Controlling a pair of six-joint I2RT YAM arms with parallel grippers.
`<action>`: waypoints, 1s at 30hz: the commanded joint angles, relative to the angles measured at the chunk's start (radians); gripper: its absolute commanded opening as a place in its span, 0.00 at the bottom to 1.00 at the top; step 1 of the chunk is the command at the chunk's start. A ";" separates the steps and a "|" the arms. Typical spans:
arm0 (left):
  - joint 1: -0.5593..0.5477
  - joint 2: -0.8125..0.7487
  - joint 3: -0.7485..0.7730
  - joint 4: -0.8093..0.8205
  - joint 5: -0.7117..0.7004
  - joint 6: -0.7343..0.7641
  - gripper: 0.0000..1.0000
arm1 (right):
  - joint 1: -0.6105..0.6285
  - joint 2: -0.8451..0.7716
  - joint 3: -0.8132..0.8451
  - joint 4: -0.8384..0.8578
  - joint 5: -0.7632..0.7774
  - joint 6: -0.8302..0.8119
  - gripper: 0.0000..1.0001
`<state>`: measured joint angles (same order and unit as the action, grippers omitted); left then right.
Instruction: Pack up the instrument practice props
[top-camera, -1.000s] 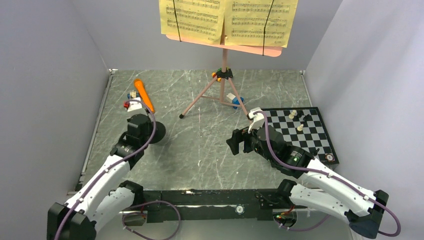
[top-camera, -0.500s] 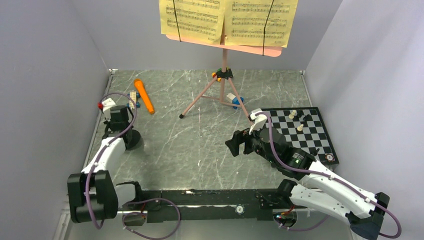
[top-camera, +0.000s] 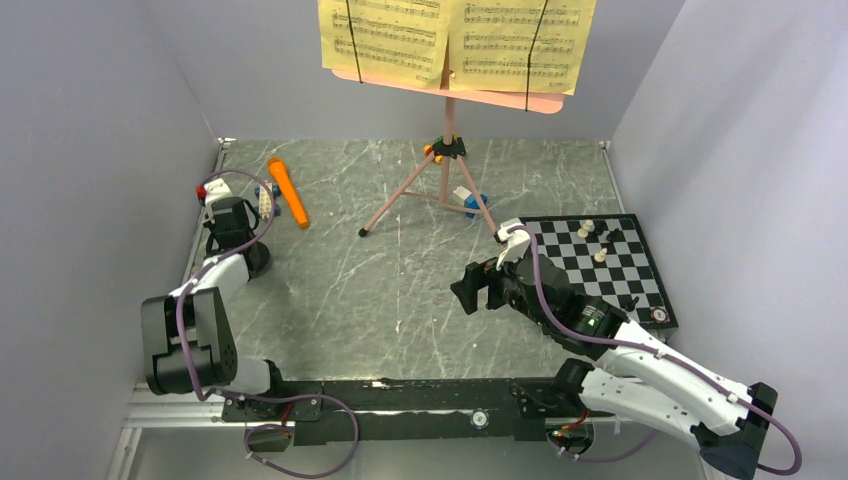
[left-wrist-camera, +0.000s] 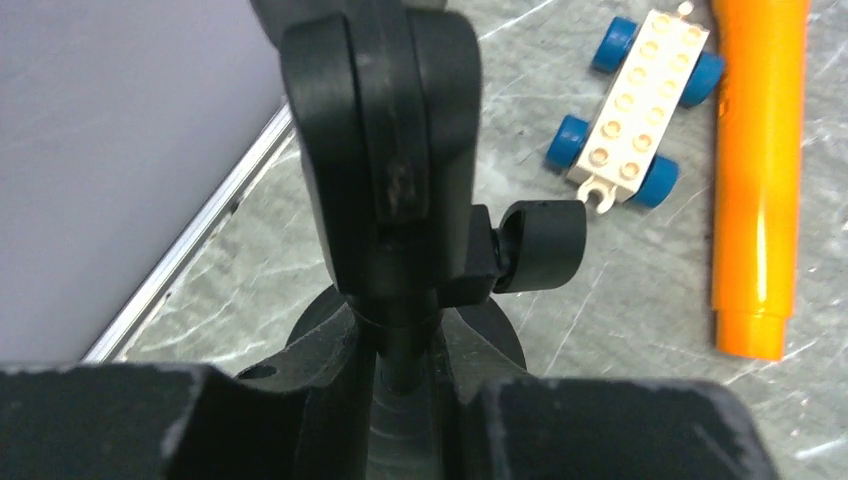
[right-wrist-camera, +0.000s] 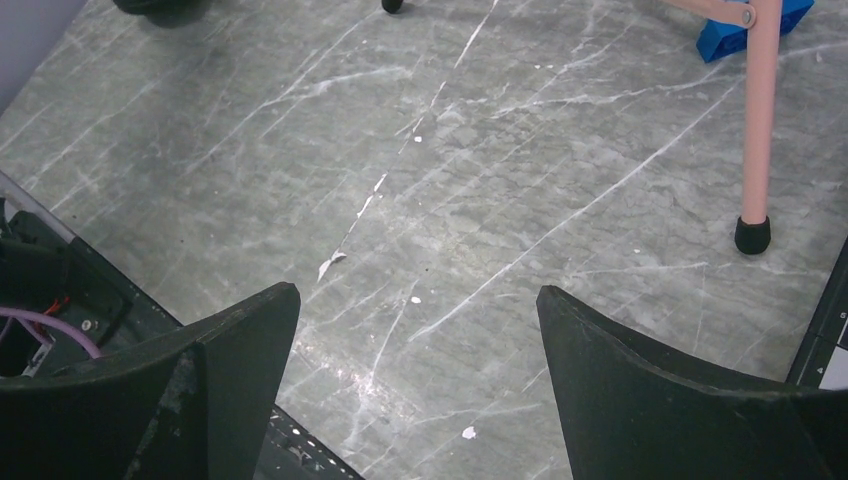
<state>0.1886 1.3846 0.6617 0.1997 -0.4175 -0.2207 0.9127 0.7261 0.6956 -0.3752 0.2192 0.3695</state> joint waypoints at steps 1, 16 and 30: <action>0.006 0.036 0.098 0.045 0.058 0.045 0.34 | -0.003 0.010 0.010 0.031 0.017 -0.016 0.94; 0.006 -0.021 0.128 -0.229 0.047 -0.094 0.77 | -0.003 0.017 0.018 0.033 0.011 -0.017 0.94; -0.031 -0.530 -0.006 -0.480 0.107 -0.271 0.99 | -0.004 0.088 0.022 0.080 -0.009 0.000 0.94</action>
<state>0.1841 0.9737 0.6888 -0.2085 -0.3363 -0.4297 0.9127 0.7879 0.6941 -0.3378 0.2218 0.3672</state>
